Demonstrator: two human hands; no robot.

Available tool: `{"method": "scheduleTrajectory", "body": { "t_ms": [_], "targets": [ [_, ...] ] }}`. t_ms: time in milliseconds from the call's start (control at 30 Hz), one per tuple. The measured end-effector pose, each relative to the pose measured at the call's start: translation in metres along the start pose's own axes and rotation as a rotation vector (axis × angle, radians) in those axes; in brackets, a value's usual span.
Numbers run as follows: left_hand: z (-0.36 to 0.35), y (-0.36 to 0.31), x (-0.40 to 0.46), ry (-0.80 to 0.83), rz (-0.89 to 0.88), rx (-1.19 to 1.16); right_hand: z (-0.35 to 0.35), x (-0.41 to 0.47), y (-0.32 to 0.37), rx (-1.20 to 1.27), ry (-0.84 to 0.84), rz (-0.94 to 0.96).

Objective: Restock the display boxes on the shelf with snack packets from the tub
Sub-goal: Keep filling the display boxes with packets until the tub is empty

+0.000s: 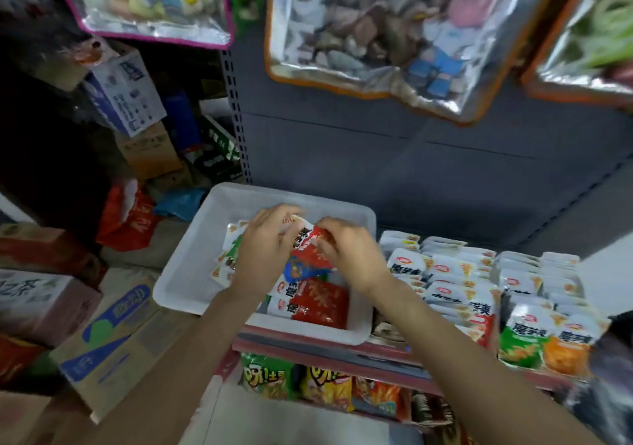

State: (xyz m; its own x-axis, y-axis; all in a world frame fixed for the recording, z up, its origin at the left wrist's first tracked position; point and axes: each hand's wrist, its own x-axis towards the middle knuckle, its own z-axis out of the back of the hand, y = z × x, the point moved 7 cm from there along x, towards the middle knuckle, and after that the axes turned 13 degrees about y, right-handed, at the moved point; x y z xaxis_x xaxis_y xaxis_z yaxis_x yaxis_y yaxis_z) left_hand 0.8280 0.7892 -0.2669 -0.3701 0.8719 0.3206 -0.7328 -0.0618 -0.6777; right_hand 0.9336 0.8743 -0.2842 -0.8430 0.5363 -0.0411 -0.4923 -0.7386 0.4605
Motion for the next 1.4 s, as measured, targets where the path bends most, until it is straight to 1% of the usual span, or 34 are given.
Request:
{"method": "scheduleTrajectory", "body": {
  "t_ms": [133, 200, 267, 333, 400, 467, 533, 567, 633, 667, 733, 833, 933, 1000, 1067, 1133, 1267, 1333, 1400],
  "targets": [
    [-0.021, -0.047, 0.018, -0.019, 0.087, -0.320, 0.048, -0.039, -0.029, 0.175, -0.177, 0.031],
    [-0.040, -0.067, 0.029, -0.007, 0.110, -0.374, 0.072, -0.063, -0.049, 0.256, -0.273, 0.037],
    [-0.066, -0.089, 0.038, 0.024, 0.077, -0.410, 0.092, -0.088, -0.076, 0.353, -0.341, -0.016],
    [-0.099, -0.110, 0.042, 0.120, 0.058, -0.406, 0.104, -0.111, -0.108, 0.455, -0.369, -0.085],
    [-0.139, -0.128, 0.041, 0.297, 0.050, -0.317, 0.113, -0.133, -0.139, 0.568, -0.399, -0.148],
    [-0.175, -0.144, 0.034, 0.482, -0.023, -0.106, 0.117, -0.155, -0.171, 0.698, -0.457, -0.194],
    [-0.200, -0.154, 0.024, 0.632, -0.123, 0.149, 0.119, -0.171, -0.196, 0.767, -0.499, -0.221],
    [-0.210, -0.158, 0.018, 0.690, -0.150, 0.264, 0.119, -0.178, -0.207, 0.772, -0.495, -0.232],
    [-0.220, -0.158, 0.007, 0.764, -0.141, 0.473, 0.117, -0.186, -0.218, 0.733, -0.454, -0.224],
    [-0.223, -0.158, 0.003, 0.782, -0.126, 0.549, 0.116, -0.188, -0.222, 0.687, -0.427, -0.215],
    [-0.225, -0.159, -0.004, 0.813, -0.108, 0.629, 0.114, -0.187, -0.227, 0.553, -0.368, -0.206],
    [-0.227, -0.160, -0.011, 0.879, -0.138, 0.674, 0.100, -0.177, -0.231, 0.427, -0.246, -0.202],
    [-0.225, -0.158, -0.015, 0.938, -0.169, 0.689, 0.078, -0.171, -0.235, 0.265, -0.067, -0.244],
    [-0.223, -0.156, -0.016, 0.945, -0.175, 0.698, 0.066, -0.170, -0.240, 0.125, 0.037, -0.294],
    [-0.222, -0.154, -0.016, 0.918, -0.181, 0.714, 0.057, -0.170, -0.244, -0.019, 0.117, -0.329],
    [-0.222, -0.153, -0.016, 0.889, -0.182, 0.715, 0.052, -0.169, -0.247, -0.105, 0.146, -0.343],
    [-0.225, -0.153, -0.016, 0.865, -0.167, 0.714, 0.048, -0.165, -0.245, -0.173, 0.199, -0.359],
    [-0.225, -0.153, -0.016, 0.872, -0.161, 0.710, 0.049, -0.162, -0.243, -0.117, 0.197, -0.359],
    [-0.224, -0.151, -0.017, 0.867, -0.169, 0.710, 0.056, -0.161, -0.236, 0.023, 0.113, -0.355]
  ]
}}
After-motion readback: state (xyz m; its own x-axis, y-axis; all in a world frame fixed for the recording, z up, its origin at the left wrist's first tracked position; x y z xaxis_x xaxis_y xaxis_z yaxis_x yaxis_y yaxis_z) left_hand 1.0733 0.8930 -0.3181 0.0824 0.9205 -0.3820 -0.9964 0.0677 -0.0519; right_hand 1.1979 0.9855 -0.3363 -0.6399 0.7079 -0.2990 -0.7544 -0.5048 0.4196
